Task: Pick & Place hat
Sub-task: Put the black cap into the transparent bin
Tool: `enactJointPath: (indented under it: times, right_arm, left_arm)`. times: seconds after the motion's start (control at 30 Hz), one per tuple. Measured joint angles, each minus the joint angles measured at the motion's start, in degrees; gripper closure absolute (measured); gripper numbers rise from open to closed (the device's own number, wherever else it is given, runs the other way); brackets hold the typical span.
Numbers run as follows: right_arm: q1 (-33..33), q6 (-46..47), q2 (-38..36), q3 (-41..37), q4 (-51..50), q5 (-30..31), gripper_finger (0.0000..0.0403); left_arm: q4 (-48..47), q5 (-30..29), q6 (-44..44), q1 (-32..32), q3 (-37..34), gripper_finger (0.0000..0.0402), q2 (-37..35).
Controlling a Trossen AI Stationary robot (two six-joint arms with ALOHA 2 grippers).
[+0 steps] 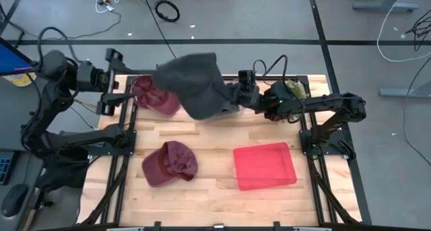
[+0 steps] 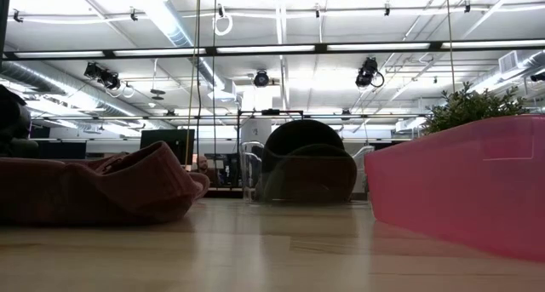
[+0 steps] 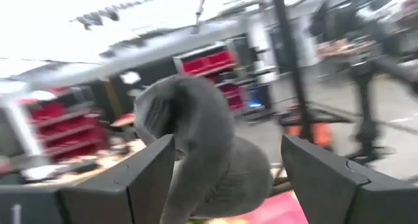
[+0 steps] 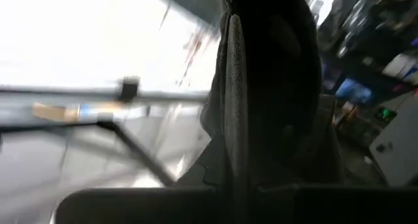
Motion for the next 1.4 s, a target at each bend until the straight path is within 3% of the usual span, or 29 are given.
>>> enactJointPath:
  times: [0.1,0.33,0.5,0.63,0.83,1.03,1.2,1.4]
  right_arm:
    - [0.35,3.06,-0.02,0.00,0.58,7.93,0.0398]
    - [1.08,12.37,-0.02,0.00,0.62,22.96,0.0398]
    - [1.46,13.58,-0.02,0.00,0.67,30.10,0.0397]
    - [1.41,13.35,-0.02,0.00,0.75,31.98,0.0397]
    - [1.37,12.04,-0.02,0.00,0.69,34.23,0.0396]
    - [1.37,10.55,0.00,0.00,0.23,35.93,0.0396]
    - [1.37,10.54,0.00,0.00,0.49,37.60,0.0396]
    - [1.37,10.62,0.02,0.00,0.75,37.95,0.0396]
  left_arm:
    - [-0.35,-3.00,2.63,-0.02,0.00,0.0118,-0.62]
    - [-1.12,-2.80,8.33,-0.13,0.00,0.0118,0.29]
    - [-2.28,-2.87,16.43,-3.14,-0.02,0.0118,3.42]
    - [-2.08,-6.37,21.39,-7.26,-0.02,0.0118,7.13]
    - [0.04,-15.48,25.84,-13.51,-0.02,0.0118,13.23]
    - [3.34,-30.68,30.81,-20.30,-0.04,0.0118,16.98]
    - [3.40,-38.92,37.55,-25.96,-0.04,0.0118,18.88]
    - [9.83,-55.31,45.10,-32.25,-0.04,0.0118,22.13]
